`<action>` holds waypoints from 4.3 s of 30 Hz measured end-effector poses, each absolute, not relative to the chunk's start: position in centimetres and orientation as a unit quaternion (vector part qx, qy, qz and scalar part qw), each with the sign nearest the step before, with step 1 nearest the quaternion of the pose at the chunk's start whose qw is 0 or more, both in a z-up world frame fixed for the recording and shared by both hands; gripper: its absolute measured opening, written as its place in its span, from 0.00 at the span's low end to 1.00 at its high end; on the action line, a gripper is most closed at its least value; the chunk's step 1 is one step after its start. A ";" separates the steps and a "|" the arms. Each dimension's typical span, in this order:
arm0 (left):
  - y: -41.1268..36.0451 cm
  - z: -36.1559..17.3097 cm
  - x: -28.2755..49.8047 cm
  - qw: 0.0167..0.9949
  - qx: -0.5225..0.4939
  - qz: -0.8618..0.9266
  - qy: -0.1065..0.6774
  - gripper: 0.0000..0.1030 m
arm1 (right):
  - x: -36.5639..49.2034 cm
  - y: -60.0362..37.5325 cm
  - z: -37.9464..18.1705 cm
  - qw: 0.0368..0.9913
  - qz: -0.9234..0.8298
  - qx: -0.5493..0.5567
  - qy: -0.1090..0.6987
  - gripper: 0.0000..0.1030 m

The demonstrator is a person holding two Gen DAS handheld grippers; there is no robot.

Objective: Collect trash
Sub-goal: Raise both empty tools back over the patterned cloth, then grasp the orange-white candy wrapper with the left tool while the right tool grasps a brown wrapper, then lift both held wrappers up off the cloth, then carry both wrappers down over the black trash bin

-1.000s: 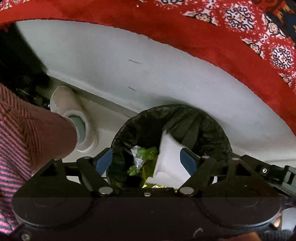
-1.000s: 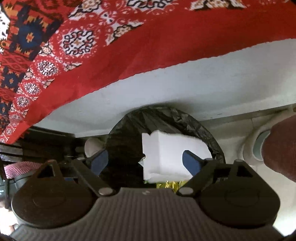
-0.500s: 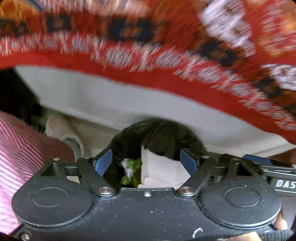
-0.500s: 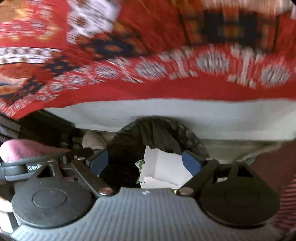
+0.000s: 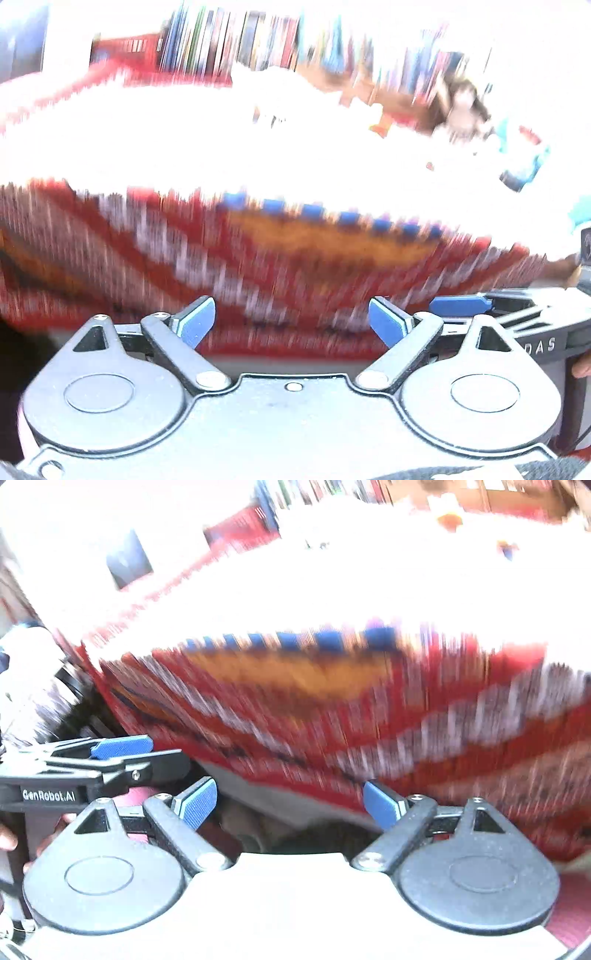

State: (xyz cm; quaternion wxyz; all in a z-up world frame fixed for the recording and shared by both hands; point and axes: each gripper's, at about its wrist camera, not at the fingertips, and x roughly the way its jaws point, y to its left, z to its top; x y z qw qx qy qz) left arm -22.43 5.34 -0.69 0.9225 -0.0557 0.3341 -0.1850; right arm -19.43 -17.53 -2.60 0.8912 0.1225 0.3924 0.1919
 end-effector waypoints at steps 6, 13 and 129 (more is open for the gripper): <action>4.1 4.4 -20.0 0.946 -0.037 -0.198 0.254 0.92 | -19.1 -18.2 2.4 0.934 0.179 0.084 0.296 0.92; 2.6 6.5 -14.3 0.959 -0.069 -0.187 0.200 0.93 | -16.1 -20.6 4.7 0.969 0.063 0.055 0.230 0.93; 3.8 1.7 -21.1 0.911 -0.010 -0.256 0.322 0.24 | -18.1 -17.7 1.9 0.941 0.153 0.054 0.298 0.26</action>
